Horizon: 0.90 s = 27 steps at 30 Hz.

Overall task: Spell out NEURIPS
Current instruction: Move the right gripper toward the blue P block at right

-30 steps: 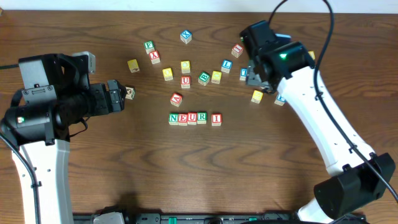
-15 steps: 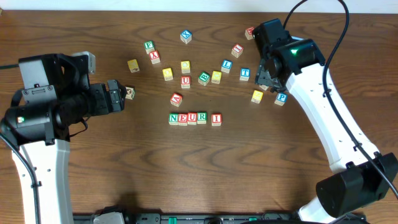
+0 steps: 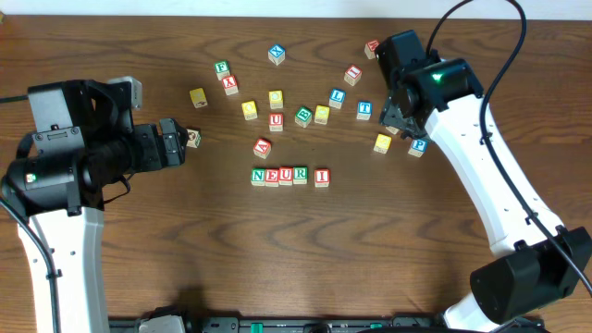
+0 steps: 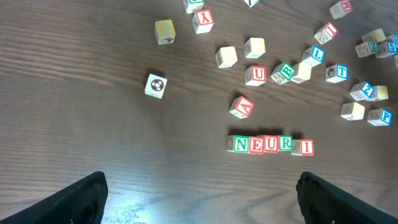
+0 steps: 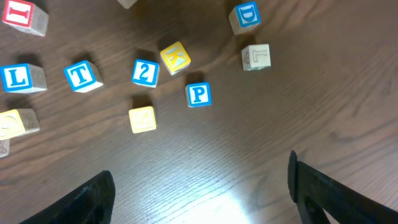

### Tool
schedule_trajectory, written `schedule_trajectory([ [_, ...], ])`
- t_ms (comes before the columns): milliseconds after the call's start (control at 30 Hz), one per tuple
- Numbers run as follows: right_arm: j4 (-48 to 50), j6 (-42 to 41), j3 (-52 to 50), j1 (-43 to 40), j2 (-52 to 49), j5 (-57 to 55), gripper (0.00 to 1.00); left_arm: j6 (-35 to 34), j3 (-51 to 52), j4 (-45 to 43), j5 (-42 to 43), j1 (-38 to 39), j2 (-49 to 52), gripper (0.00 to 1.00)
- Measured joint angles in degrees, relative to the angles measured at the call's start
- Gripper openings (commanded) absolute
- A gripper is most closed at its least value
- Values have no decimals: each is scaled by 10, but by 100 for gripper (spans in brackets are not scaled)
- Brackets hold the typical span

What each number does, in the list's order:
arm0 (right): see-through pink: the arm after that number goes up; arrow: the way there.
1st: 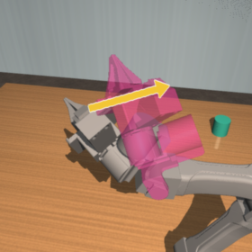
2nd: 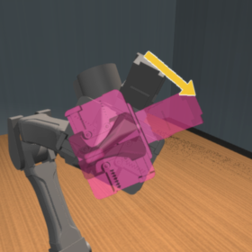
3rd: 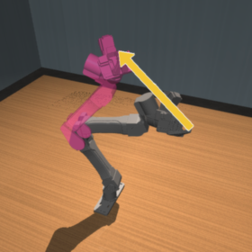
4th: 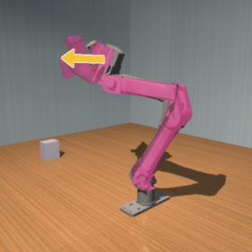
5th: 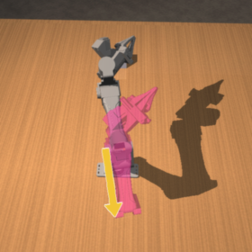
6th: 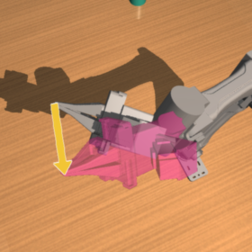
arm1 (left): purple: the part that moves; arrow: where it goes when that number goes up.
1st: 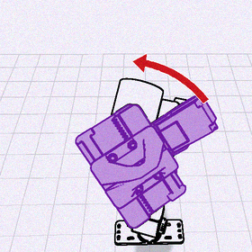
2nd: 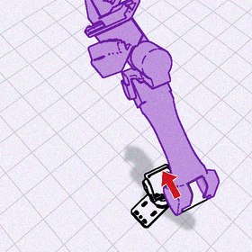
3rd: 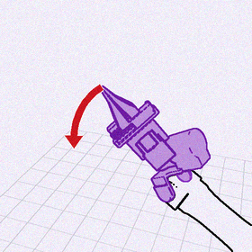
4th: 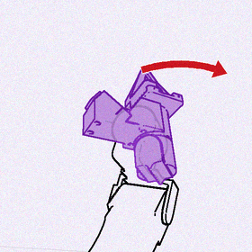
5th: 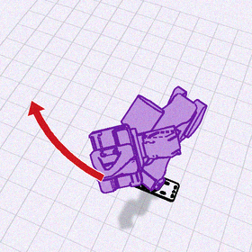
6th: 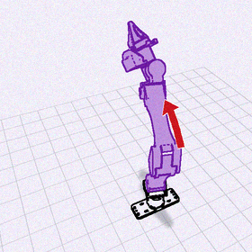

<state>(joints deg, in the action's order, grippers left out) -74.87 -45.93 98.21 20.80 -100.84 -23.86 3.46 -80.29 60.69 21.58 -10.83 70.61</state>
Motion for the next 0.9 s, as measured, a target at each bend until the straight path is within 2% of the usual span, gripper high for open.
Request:
schedule_trajectory([
  [467, 130, -129, -183, 0, 0, 0, 89, 0, 0, 0, 0, 0, 0, 95],
  [733, 185, -77, -193, -11, 0, 32, 89, 0, 0, 0, 0, 0, 0, 95],
  [900, 188, -44, -193, -61, 0, 91, 89, 0, 0, 0, 0, 0, 0, 95],
])
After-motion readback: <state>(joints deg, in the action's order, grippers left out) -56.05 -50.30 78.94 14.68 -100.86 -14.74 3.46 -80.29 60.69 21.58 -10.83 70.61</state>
